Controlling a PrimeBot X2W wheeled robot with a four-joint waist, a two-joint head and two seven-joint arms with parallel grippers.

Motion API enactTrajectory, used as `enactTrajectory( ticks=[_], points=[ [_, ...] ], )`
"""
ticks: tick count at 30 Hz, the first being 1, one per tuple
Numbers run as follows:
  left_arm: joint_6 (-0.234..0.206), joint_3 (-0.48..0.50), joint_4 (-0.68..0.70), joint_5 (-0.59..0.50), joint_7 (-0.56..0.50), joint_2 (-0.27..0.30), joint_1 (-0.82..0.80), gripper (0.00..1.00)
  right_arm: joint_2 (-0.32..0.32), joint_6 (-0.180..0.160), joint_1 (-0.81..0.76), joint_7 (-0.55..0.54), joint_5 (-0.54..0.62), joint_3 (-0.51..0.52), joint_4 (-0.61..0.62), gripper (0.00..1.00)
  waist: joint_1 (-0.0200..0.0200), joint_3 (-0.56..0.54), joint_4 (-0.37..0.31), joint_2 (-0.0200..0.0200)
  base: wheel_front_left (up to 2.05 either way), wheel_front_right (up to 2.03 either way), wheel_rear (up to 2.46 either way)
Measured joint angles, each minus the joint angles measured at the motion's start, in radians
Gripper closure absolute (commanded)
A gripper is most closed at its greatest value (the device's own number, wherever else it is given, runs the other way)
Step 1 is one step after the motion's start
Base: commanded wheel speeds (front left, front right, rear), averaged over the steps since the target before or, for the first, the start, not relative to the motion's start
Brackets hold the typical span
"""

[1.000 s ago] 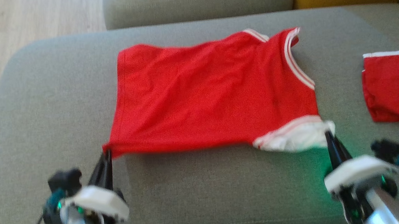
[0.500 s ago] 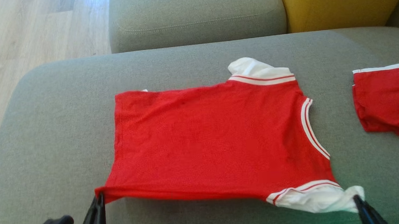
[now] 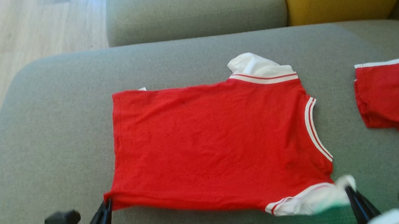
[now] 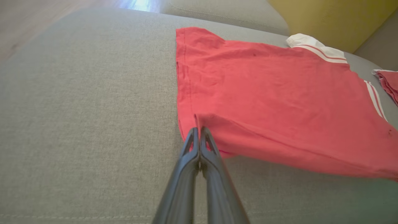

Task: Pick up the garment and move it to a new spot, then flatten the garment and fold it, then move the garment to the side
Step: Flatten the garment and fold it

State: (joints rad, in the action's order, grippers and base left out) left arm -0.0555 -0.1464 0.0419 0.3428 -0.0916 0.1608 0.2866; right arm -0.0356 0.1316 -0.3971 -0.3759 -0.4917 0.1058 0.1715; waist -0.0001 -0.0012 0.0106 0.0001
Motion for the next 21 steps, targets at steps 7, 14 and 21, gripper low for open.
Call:
enactTrajectory(
  ticks=[7,14,21],
  points=[
    [0.048,-0.001,-0.074,0.030,-0.031,0.023,-0.164,1.00,-0.001,0.000,0.230,0.042,0.081,-0.049,-0.107,1.00,0.0000,0.061,-0.006,0.0000,0.00,0.00,0.00],
    [0.066,0.002,-0.172,0.052,-0.030,0.026,-0.274,1.00,-0.014,0.000,0.389,0.126,0.097,-0.061,-0.267,1.00,0.0000,0.115,-0.007,0.0000,0.00,0.00,0.00],
    [0.083,0.008,-0.246,0.084,-0.030,0.025,-0.311,1.00,-0.061,0.000,0.500,0.219,0.086,-0.076,-0.407,1.00,0.0000,0.141,-0.011,0.0000,0.00,0.00,0.00]
  ],
)
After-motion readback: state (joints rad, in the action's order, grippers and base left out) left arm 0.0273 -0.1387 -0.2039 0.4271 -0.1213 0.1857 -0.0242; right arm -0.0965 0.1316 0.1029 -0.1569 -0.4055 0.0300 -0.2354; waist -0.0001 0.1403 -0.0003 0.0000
